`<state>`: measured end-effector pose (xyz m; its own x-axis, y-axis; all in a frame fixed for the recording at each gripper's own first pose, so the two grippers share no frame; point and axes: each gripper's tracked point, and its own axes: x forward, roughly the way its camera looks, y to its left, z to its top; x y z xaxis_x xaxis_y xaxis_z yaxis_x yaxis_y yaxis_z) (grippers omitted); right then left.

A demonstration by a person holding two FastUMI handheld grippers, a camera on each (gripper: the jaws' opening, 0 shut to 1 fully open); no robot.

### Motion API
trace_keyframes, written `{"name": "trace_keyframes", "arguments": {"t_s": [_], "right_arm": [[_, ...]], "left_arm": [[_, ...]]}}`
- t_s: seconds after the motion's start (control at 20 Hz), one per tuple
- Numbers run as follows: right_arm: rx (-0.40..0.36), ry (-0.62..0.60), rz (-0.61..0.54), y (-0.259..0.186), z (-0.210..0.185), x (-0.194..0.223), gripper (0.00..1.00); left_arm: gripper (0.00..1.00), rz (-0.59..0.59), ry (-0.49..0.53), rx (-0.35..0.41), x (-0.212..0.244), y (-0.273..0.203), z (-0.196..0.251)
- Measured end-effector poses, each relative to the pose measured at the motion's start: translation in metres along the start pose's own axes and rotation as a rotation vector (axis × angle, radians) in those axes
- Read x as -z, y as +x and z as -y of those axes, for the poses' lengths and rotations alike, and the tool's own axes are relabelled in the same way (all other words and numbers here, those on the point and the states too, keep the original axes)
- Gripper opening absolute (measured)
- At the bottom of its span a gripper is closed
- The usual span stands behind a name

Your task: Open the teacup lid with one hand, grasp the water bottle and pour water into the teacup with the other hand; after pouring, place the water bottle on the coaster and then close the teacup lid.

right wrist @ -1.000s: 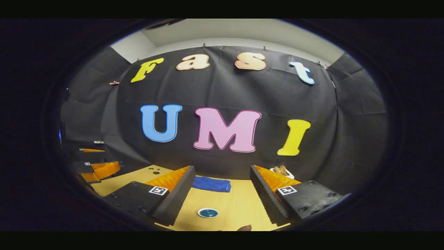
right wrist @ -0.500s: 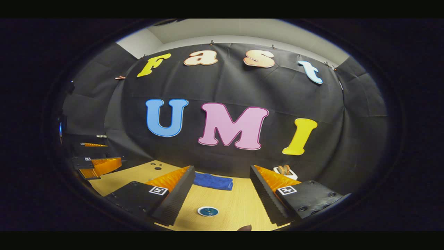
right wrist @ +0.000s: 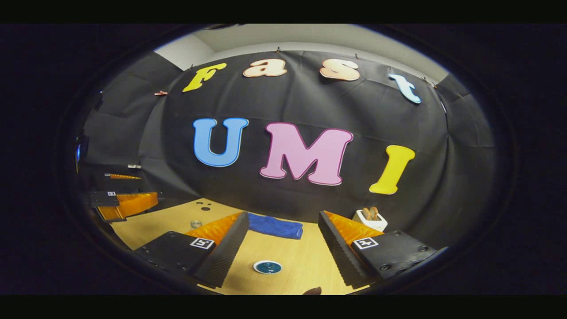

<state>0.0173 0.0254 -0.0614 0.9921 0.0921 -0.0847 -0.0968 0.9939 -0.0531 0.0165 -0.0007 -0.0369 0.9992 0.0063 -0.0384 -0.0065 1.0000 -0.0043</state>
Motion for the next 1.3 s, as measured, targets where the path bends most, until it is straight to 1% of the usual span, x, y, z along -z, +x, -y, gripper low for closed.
{"name": "trace_keyframes", "arguments": {"t_s": [0.15,0.4,0.65,0.9,0.95,1.0,1.05,1.1,1.25,1.3], "right_arm": [[-0.006,0.021,-0.048,0.011,0.0,0.042,0.97],[-0.009,0.033,-0.111,0.033,-0.001,0.123,0.97],[-0.021,0.006,-0.138,0.062,-0.008,0.186,0.98],[-0.06,-0.004,-0.199,0.082,-0.023,0.242,0.95],[-0.073,-0.002,-0.212,0.085,-0.027,0.248,0.94],[-0.082,-0.001,-0.219,0.087,-0.03,0.253,0.89],[-0.087,-0.002,-0.227,0.089,-0.031,0.259,0.86],[-0.088,-0.003,-0.236,0.091,-0.031,0.266,0.79],[-0.101,0.004,-0.261,0.097,-0.035,0.279,0.73],[-0.104,0.011,-0.269,0.099,-0.036,0.282,0.63]], "left_arm": [[0.95,-0.021,-0.011,0.012,0.026,0.008,0.007],[0.95,-0.065,-0.023,-0.001,0.085,0.025,0.019],[0.95,-0.092,-0.015,-0.022,0.144,0.042,0.027],[0.95,-0.115,-0.02,-0.028,0.181,0.053,0.03],[0.95,-0.121,-0.025,-0.029,0.186,0.054,0.029],[0.95,-0.125,-0.03,-0.031,0.191,0.056,0.029],[0.95,-0.127,-0.031,-0.033,0.196,0.057,0.029],[0.95,-0.132,-0.029,-0.035,0.199,0.058,0.028],[0.95,-0.137,-0.025,-0.035,0.206,0.059,0.027],[0.95,-0.137,-0.026,-0.033,0.207,0.06,0.027]]}}
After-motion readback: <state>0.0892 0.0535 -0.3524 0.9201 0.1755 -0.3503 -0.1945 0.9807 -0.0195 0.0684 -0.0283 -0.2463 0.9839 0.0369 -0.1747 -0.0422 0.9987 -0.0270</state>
